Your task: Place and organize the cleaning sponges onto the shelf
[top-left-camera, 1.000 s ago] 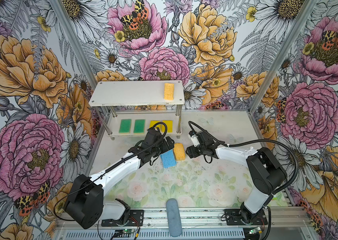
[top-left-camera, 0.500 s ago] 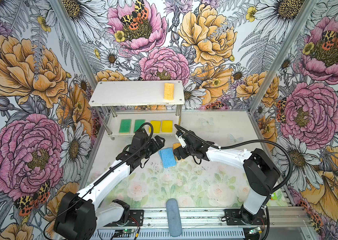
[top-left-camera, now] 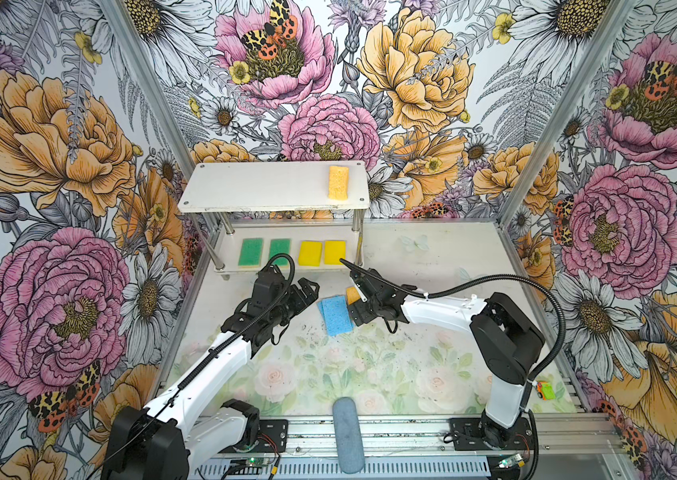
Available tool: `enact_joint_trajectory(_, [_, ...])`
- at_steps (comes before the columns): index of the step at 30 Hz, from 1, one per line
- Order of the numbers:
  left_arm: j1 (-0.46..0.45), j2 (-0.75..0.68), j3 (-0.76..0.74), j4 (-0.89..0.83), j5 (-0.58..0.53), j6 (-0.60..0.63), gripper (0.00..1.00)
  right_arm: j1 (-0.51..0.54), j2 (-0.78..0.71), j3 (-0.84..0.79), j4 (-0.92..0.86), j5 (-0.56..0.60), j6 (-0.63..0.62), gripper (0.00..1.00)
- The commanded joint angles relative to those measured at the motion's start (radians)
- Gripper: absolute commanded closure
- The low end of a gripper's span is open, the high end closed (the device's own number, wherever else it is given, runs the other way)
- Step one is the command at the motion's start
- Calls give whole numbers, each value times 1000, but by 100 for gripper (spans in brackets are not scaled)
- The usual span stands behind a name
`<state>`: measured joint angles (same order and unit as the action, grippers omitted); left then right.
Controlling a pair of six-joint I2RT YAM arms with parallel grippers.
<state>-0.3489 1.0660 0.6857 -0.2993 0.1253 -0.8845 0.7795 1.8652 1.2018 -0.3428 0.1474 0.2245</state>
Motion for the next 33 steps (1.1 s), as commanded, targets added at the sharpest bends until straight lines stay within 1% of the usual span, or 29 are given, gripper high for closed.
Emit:
enact_joint_trajectory(1, [9, -3, -8, -3, 21, -1, 1, 7, 38, 37, -12, 40, 4, 7])
enact_joint_trajectory(5, [7, -4, -14, -3, 20, -2, 1, 7, 64, 47, -12, 40, 7, 7])
enact_joint_trajectory(7, [8, -5, -14, -3, 20, -4, 1, 35, 72, 50, -12, 40, 6, 7])
enact_joint_trajectory(13, [7, -1, -14, -1, 17, -7, 1, 38, 92, 56, -12, 37, 7, 7])
enact_joint_trajectory(18, [6, 2, -9, -1, 19, -7, 1, 48, 113, 73, -12, 4, 10, 7])
enact_joint_trajectory(27, [3, 0, -8, -9, 11, -8, 1, 79, 127, 115, -9, -91, 9, 7])
enact_joint_trajectory(30, [2, 2, -6, -9, 9, -8, 1, 84, 127, 123, -9, -96, 11, 7])
enact_joint_trajectory(33, [-12, 14, 5, -13, -1, -3, 1, 84, 120, 118, -10, -76, 5, 7])
